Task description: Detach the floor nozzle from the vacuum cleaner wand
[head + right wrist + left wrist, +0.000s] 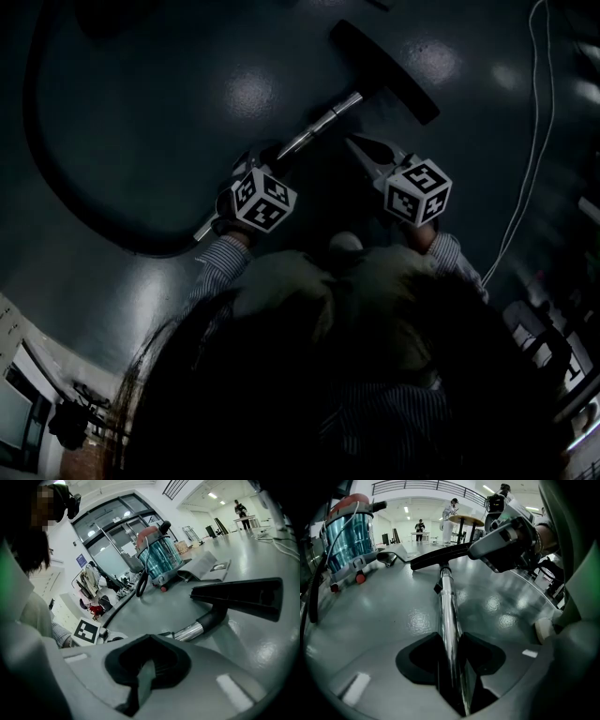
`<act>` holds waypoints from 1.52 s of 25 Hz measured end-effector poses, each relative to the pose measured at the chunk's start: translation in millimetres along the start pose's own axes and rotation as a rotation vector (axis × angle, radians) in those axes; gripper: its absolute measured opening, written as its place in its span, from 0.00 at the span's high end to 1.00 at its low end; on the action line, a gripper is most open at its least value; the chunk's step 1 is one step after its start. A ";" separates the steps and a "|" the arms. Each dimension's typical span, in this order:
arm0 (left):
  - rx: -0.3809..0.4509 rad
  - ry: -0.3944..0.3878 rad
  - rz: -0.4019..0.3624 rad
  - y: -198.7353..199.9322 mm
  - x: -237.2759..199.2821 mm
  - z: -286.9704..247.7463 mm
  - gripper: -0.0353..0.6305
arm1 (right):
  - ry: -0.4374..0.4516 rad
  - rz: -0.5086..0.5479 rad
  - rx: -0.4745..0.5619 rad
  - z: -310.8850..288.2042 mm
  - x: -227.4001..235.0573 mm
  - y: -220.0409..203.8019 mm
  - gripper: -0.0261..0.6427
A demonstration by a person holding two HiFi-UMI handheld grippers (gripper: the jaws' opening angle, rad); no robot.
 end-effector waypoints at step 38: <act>0.116 -0.175 0.163 177.6 64.2 254.3 0.68 | -0.149 -0.098 0.266 202.6 -102.0 274.3 0.96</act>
Point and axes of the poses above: the fingertips, and each gripper's own axes: z backward along the fingers, x to its right, y out of its top, the point moved 2 cm from there along z, backward along the fingers, and after that the axes turned 12 degrees about z, right-handed, at the moved point
